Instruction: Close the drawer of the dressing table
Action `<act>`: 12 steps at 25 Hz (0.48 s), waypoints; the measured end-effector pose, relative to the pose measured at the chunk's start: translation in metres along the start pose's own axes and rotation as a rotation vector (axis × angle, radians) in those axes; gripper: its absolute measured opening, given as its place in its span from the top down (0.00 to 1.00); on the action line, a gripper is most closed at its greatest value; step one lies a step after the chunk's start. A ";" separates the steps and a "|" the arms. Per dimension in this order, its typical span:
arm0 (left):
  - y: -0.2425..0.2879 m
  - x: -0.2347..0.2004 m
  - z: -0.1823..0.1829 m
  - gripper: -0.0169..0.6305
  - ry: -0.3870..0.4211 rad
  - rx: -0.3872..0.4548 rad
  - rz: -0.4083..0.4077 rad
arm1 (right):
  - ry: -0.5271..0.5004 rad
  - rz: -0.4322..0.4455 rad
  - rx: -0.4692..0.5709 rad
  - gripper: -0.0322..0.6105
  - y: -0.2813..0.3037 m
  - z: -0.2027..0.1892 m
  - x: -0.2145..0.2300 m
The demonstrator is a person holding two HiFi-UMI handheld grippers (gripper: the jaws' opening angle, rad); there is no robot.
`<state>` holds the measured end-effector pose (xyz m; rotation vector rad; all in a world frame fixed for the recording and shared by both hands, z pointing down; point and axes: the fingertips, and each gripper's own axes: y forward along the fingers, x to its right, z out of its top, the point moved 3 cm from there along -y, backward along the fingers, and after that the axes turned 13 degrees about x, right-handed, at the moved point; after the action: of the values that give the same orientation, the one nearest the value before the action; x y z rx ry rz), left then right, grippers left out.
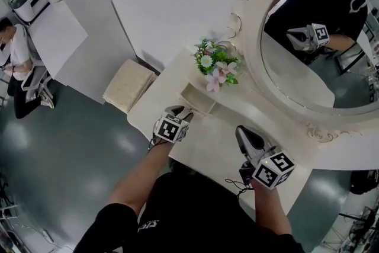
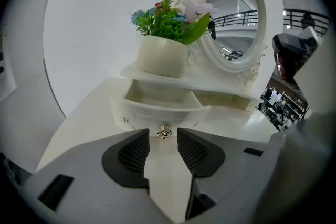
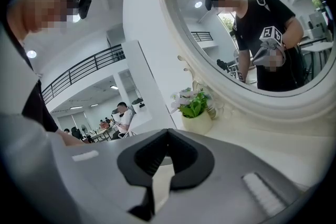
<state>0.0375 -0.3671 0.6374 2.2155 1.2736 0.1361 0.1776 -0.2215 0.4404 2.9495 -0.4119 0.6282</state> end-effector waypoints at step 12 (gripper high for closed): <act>0.013 -0.001 -0.006 0.82 0.020 -0.060 -0.035 | 0.000 -0.006 -0.036 0.93 0.011 -0.010 0.007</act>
<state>0.0452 -0.3702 0.6494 2.1448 1.3015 0.1813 0.1766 -0.2320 0.4527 2.9155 -0.4098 0.6129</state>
